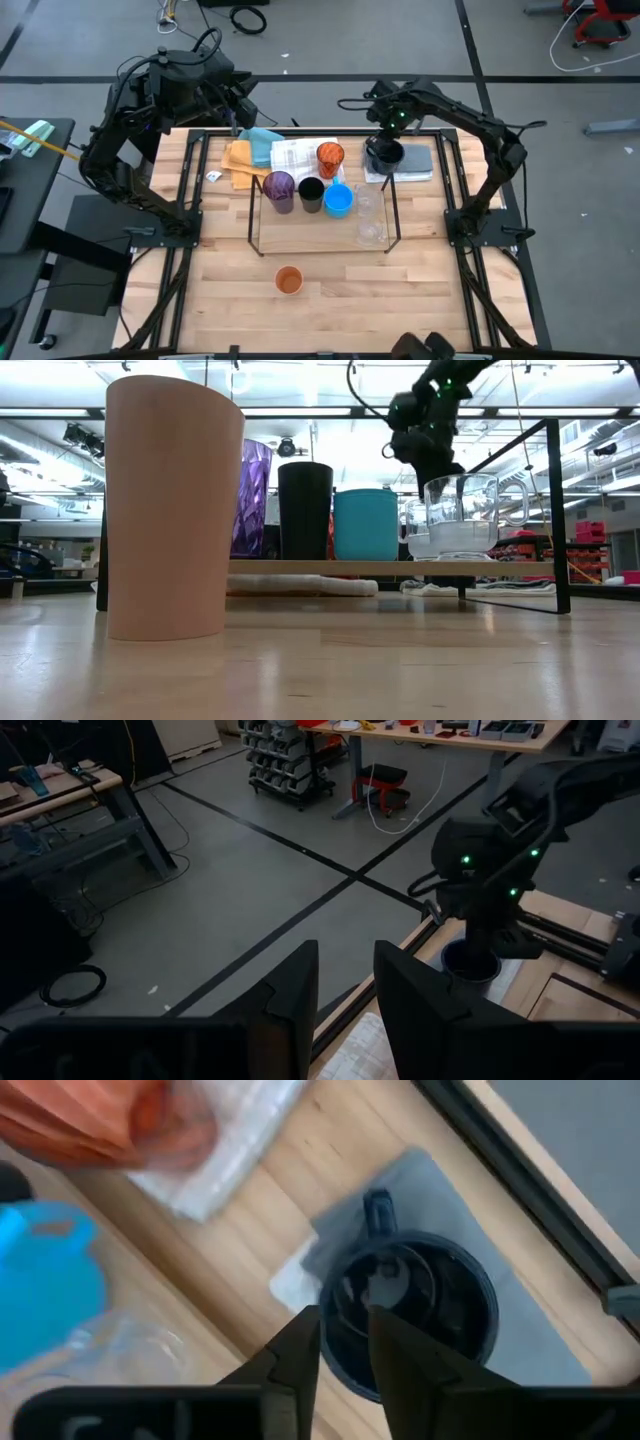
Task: Stack small to large cups/mugs on shelf
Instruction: Put the dark blue mug on the shelf
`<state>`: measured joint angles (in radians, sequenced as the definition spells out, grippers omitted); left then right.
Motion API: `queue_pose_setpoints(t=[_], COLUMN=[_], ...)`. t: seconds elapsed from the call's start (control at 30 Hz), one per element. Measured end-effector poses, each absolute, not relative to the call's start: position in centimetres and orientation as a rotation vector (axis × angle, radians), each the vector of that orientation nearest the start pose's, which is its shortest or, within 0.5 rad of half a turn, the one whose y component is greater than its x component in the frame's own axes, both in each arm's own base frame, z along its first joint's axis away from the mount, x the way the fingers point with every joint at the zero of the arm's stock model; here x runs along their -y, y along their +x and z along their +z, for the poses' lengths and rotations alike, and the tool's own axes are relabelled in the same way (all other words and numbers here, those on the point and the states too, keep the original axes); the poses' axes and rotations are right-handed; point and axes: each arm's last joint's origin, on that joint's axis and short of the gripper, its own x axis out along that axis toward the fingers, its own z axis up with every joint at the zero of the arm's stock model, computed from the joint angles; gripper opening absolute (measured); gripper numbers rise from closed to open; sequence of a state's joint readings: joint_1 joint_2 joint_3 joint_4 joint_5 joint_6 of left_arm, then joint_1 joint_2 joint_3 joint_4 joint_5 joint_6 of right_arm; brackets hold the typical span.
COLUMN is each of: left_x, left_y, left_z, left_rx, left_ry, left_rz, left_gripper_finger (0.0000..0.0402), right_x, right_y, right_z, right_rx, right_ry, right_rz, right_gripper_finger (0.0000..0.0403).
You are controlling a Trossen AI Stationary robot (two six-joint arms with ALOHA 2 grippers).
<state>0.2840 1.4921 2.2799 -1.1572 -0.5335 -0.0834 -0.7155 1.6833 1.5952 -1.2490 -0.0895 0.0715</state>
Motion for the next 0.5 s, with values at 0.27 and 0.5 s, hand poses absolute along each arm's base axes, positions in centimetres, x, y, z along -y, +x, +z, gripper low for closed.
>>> queue_pose_setpoints(t=[0.27,0.5], left_x=[-7.5,-7.5], left_y=[20.3,20.3], left_z=[54.9,54.9], left_rx=[-0.342,-0.339], left_ry=[-0.033,-0.039], left_rz=[0.823,0.824], left_gripper_finger=[0.0107,0.0107], right_x=[23.7,25.1], right_y=[21.5,19.7], right_z=[30.1,30.1], right_rx=[-1.248,-1.226], right_ry=[0.644,0.728], right_rz=[-0.728,-0.811], right_gripper_finger=[0.0163,0.0173])
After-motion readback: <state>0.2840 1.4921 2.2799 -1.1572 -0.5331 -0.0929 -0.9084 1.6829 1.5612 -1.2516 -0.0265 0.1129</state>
